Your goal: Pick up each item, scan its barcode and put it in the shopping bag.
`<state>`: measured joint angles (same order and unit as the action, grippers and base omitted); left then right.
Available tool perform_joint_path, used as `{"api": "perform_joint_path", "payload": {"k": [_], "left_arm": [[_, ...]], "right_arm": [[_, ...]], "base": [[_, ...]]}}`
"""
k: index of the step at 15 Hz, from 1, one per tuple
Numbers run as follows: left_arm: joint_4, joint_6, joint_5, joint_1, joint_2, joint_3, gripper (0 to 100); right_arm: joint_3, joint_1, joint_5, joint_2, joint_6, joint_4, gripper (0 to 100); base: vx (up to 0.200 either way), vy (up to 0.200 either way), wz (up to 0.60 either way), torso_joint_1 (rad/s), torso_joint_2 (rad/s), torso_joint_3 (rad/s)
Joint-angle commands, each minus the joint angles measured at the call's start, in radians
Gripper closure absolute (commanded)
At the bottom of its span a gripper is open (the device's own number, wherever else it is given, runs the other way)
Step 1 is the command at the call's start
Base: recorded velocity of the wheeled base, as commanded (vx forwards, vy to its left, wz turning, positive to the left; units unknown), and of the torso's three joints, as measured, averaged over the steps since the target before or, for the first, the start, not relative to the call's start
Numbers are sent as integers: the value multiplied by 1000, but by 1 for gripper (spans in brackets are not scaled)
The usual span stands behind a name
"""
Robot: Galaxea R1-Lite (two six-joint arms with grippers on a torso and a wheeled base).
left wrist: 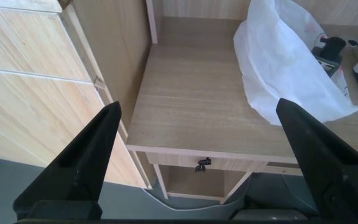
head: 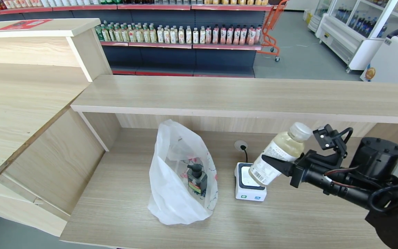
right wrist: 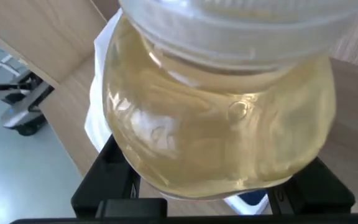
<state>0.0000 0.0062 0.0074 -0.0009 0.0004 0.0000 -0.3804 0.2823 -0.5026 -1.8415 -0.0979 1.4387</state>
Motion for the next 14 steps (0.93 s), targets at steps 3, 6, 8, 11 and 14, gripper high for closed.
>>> {"api": "perform_joint_path", "payload": {"k": [3, 6, 8, 11, 14], "left_arm": [[0, 0, 0, -1, 0, 0, 0], [0, 0, 0, -1, 0, 0, 0], [0, 0, 0, -1, 0, 0, 0], [0, 5, 0, 1, 0, 0, 0], [0, 0, 0, 1, 0, 0, 0]], "right_arm": [[69, 47, 29, 84, -82, 0, 100], [71, 52, 29, 88, -100, -32, 100], [69, 52, 29, 90, -100, -34, 100], [69, 52, 29, 94, -117, -34, 100], [69, 54, 29, 94, -149, -40, 100]], "base": [[0, 0, 0, 0, 0, 0], [0, 0, 0, 0, 0, 0], [0, 0, 0, 0, 0, 0], [0, 67, 0, 1, -1, 2], [0, 200, 0, -9, -1, 7]]}}
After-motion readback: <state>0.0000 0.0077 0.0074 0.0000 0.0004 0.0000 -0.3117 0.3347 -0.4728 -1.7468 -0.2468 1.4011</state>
